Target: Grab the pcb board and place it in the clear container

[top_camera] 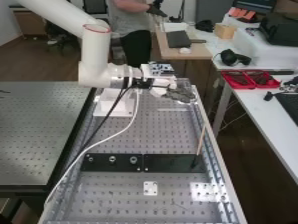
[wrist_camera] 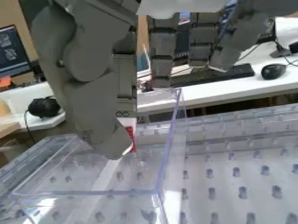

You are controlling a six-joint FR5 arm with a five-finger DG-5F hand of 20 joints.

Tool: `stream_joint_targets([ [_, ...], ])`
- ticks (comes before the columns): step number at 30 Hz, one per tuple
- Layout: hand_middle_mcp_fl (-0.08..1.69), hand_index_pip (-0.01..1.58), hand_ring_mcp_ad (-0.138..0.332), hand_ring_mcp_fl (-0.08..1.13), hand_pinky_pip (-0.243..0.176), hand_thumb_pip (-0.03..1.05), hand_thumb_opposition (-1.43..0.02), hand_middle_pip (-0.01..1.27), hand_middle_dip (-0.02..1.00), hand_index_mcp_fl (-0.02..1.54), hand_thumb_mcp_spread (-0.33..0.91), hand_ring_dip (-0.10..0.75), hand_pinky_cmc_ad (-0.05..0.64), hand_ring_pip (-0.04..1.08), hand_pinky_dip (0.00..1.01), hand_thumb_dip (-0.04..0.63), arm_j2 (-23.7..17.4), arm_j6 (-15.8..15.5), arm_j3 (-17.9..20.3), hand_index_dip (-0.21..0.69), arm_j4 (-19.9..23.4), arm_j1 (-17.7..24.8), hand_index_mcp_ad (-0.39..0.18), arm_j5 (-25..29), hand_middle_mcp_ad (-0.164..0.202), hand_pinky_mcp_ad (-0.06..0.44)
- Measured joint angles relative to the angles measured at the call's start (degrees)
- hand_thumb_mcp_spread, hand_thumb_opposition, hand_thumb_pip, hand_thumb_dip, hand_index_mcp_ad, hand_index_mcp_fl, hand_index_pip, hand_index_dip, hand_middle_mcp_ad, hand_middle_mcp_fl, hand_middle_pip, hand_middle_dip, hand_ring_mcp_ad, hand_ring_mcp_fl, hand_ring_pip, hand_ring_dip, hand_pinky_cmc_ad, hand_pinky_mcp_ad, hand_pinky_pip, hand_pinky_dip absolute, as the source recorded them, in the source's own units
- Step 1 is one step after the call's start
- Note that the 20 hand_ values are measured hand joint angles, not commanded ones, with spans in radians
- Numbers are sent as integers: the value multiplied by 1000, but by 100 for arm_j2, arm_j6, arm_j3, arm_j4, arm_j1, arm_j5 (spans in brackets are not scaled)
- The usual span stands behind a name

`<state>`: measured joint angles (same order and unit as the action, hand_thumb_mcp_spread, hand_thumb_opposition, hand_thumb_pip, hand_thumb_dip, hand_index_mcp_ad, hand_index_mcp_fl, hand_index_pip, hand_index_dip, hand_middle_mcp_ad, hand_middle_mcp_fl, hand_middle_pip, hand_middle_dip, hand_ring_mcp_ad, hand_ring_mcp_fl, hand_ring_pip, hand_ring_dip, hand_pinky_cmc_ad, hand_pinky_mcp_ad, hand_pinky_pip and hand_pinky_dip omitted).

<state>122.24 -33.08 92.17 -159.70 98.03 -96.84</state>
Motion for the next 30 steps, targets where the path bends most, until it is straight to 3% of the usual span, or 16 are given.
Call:
stream_joint_targets([
  [4, 297, 1389, 176, 49, -10, 557, -946, 126, 173, 510, 571, 40, 291, 115, 194, 332, -12, -24, -32, 147, -64, -9, -122, -31, 68, 166],
  [12, 236, 1038, 176, 35, -10, 567, -899, 126, 173, 264, 501, 40, 295, 115, 206, 318, 33, -29, -89, 108, -229, -21, -131, -43, 70, 166],
  [21, 185, 918, 176, 17, -12, 621, -866, 126, 173, 236, 469, 40, 295, 117, 232, 316, 8, -72, -65, 96, -213, -31, -131, 40, 70, 169],
  [25, 185, 911, 176, 17, -12, 620, -866, 126, 173, 236, 469, 40, 295, 117, 232, 316, -169, -114, -1, 93, -182, -64, -131, 49, 70, 169],
  [30, 185, 888, 176, 17, -14, 602, -866, 126, 173, 236, 473, 40, 295, 113, 232, 316, -722, -306, 211, 93, -74, -188, -131, 69, 66, 169],
])
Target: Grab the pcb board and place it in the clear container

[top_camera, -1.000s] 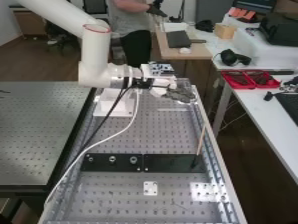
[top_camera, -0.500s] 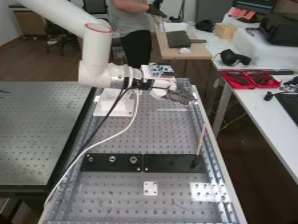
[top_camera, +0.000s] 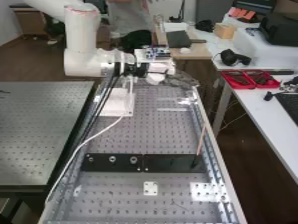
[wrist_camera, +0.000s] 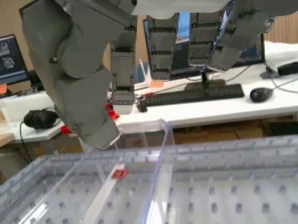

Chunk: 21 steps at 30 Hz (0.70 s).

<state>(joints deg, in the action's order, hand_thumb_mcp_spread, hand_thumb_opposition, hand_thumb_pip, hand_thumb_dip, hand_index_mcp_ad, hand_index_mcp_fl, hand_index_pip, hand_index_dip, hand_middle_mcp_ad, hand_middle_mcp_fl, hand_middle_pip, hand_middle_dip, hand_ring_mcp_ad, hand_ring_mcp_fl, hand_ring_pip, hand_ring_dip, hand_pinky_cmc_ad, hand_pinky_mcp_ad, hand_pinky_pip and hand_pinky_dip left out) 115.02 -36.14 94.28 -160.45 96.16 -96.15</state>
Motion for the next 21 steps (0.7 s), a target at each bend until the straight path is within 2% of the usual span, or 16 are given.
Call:
stream_joint_targets([
  [9, 182, 887, 176, 17, -14, 602, -866, 126, 173, 255, 466, 40, 295, 113, 239, 316, -1044, -461, 450, 96, -71, -371, -129, 241, 65, 169],
  [15, 183, 887, 176, 17, -19, 599, -866, 126, 173, 255, 466, 40, 295, 113, 241, 318, -1570, -513, 876, 96, -116, -591, -129, 650, 68, 166],
  [21, 195, 883, 176, 16, -24, 585, -866, 126, 173, 265, 466, 40, 295, 115, 244, 316, -1845, -484, 1084, 96, -136, -662, -129, 959, 65, 166],
])
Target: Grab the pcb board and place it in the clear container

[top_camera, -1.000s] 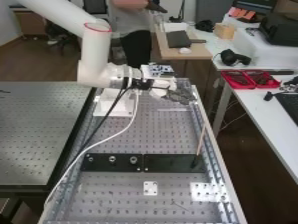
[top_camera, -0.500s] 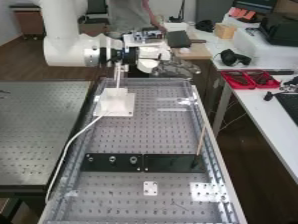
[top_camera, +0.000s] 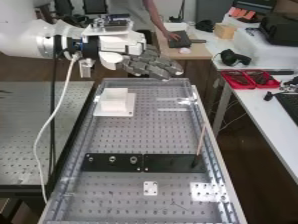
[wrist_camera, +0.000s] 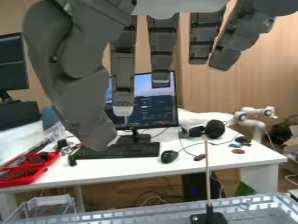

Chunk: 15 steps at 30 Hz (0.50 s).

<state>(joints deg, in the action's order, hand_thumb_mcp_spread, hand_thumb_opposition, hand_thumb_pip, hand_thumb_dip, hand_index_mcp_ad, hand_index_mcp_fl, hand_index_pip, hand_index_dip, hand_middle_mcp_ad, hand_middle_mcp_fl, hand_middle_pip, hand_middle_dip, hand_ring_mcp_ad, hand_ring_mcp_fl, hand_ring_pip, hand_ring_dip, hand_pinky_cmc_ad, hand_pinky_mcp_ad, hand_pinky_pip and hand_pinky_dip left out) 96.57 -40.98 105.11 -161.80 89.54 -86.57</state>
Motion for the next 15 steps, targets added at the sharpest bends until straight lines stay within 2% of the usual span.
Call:
stream_joint_targets([
  [9, 194, 853, 176, 19, -28, 581, -866, 126, 173, 262, 466, 40, 295, 113, 244, 316, -446, -160, 161, 96, -126, -95, -129, 222, 68, 166],
  [15, 194, 836, 176, 19, -28, 569, -866, 126, 173, 262, 466, 40, 295, 113, 244, 304, -503, -235, 164, 96, -165, -131, -129, 220, 65, 166],
])
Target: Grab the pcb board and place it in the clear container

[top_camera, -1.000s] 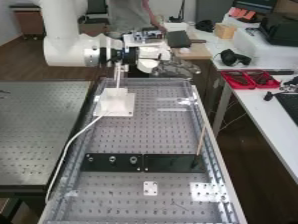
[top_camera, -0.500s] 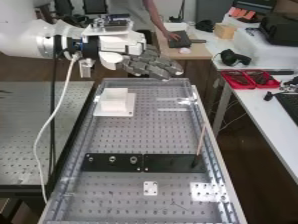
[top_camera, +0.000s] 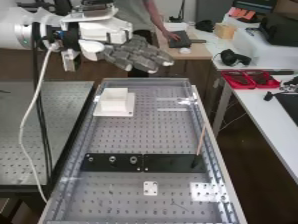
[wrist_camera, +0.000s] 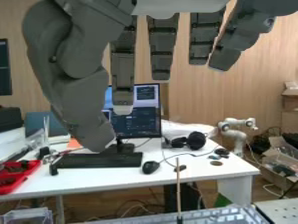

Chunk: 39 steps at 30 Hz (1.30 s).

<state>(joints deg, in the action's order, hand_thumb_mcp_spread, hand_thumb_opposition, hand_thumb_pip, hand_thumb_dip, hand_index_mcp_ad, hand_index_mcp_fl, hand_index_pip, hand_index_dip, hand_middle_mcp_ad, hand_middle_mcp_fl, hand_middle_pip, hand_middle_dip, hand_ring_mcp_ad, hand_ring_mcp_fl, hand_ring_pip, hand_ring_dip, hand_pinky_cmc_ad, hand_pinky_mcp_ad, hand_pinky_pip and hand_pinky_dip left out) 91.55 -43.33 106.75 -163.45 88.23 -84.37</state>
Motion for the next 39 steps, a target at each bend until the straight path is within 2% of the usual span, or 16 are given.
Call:
stream_joint_targets([
  [20, 194, 794, 176, 19, -28, 562, -866, 126, 173, 262, 466, 40, 295, 115, 248, 300, -107, -83, -6, 96, -118, -37, -129, -24, 65, 166],
  [22, 194, 721, 176, 16, -28, 497, -852, 126, 173, 265, 442, 40, 295, 115, 253, 297, -118, -92, -16, 98, -187, -40, -129, -25, 65, 164],
  [24, 194, 576, 176, 19, -28, 494, -836, 126, 173, 265, 412, 40, 297, 115, 293, 264, -161, -89, -17, 110, -225, -47, -129, -16, 66, 180],
  [25, 194, 531, 176, 16, -44, 494, -817, 126, 173, 267, 403, 40, 298, 115, 304, 253, -172, -87, -17, 120, -229, -50, -133, -16, 66, 190],
  [28, 194, 340, 176, 16, -56, 494, -787, 126, 173, 264, 391, 40, 316, 115, 351, 222, -212, -46, -33, 145, -254, -78, -120, -60, 68, 216],
  [29, 194, 304, 178, 16, -58, 482, -791, 126, 173, 265, 394, 40, 312, 115, 356, 220, -216, 0, -48, 161, -274, -100, -120, -117, 68, 211],
  [30, 194, 251, 176, 16, -54, 431, -791, 126, 173, 253, 379, 40, 330, 115, 363, 209, -219, 35, -67, 180, -295, -122, -110, -175, 68, 232],
  [34, 194, 173, 176, 19, -61, 412, -771, 126, 173, 237, 347, 40, 347, 113, 429, 173, -217, 64, -140, 202, -383, -168, -98, -310, 65, 257],
  [39, 194, 133, 178, 19, -61, 354, -757, 126, 173, 239, 335, 45, 367, 120, 463, 126, -184, 67, -189, 202, -422, -180, -87, -336, 66, 293],
])
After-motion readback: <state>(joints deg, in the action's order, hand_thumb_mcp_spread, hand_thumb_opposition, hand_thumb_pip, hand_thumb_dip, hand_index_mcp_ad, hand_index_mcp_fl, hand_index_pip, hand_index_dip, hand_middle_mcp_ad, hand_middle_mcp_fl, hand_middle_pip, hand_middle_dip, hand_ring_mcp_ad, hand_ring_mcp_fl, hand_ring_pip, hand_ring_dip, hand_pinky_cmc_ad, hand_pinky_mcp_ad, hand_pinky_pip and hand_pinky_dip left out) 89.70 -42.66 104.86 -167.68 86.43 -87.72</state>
